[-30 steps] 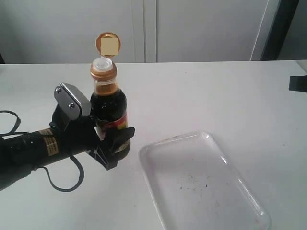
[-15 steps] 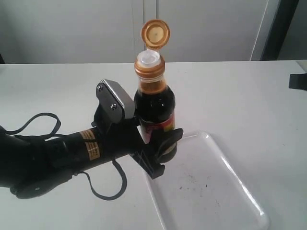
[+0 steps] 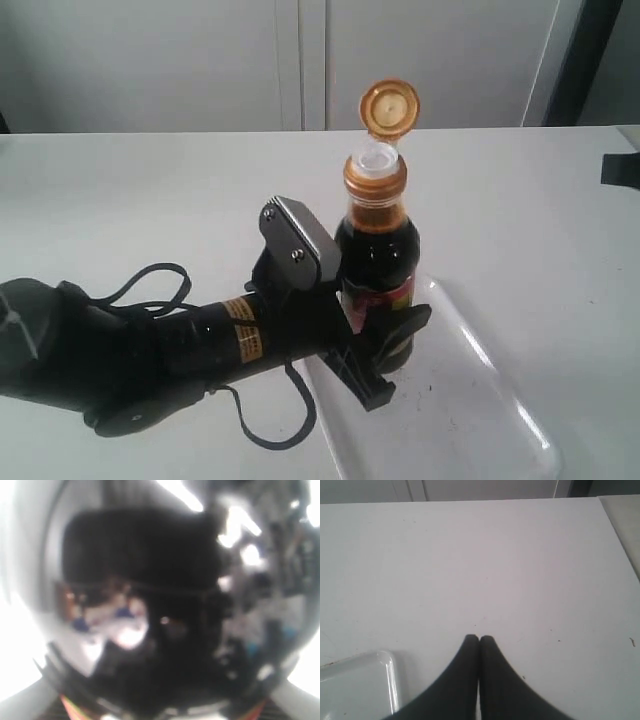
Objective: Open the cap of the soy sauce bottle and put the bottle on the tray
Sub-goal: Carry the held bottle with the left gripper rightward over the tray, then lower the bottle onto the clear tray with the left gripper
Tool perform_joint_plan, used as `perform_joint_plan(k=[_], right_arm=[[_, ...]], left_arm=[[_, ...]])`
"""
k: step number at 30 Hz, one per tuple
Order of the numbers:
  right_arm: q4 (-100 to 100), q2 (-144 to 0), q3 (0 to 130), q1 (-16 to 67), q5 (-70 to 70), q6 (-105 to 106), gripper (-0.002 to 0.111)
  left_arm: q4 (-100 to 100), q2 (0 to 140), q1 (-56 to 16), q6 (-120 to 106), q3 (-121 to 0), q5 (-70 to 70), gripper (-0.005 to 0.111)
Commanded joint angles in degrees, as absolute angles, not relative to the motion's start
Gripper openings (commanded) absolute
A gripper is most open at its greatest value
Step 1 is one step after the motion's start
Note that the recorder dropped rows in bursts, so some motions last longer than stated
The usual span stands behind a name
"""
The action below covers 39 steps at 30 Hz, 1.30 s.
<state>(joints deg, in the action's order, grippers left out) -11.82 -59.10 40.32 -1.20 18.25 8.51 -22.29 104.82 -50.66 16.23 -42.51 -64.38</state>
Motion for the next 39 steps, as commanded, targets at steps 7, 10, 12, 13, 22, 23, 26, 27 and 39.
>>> perform_joint_plan(k=[7,10,12,13,22,23,26,27,39], right_arm=[[-12.17,-59.06,39.83,-1.63,17.05,8.81,0.0],[-12.17,-59.06,39.83,-1.63,17.05,8.81,0.0],[-12.17,-59.06,39.83,-1.63,17.05,8.81,0.0],[-12.17,-59.06,39.83,-1.63,17.05,8.81,0.0],[-13.48,-59.06,39.83,-1.63,17.05,8.81,0.0],[-13.48,-59.06,39.83,-1.63,17.05,8.81,0.0],[-13.47,-59.06,39.83,-1.63,17.05,9.26,0.0],[-13.47,-59.06,39.83,-1.63,17.05,9.26,0.0],[-13.47,-59.06,39.83,-1.63,17.05,9.26,0.0]], left_arm=[[-21.18,108.22,-52.71,15.14,-46.12,-69.96,0.0],[-21.18,109.49,-53.39,15.14,-47.14,-69.96,0.0],[-21.18,110.13,-53.39,15.14,-47.52,-69.96,0.0],[-21.18,110.39,-53.39,15.0,-47.53,-69.96,0.0],[-21.41,113.97,-53.39,12.57,-49.24,-69.96,0.0],[-21.41,114.24,-53.39,12.81,-49.36,-69.96,0.0],[-21.41,114.71,-53.39,13.08,-49.49,-69.96,0.0],[-21.82,114.71,-53.39,13.24,-49.49,-69.96,0.0],[-21.85,114.71,-53.39,13.5,-49.49,-69.96,0.003]])
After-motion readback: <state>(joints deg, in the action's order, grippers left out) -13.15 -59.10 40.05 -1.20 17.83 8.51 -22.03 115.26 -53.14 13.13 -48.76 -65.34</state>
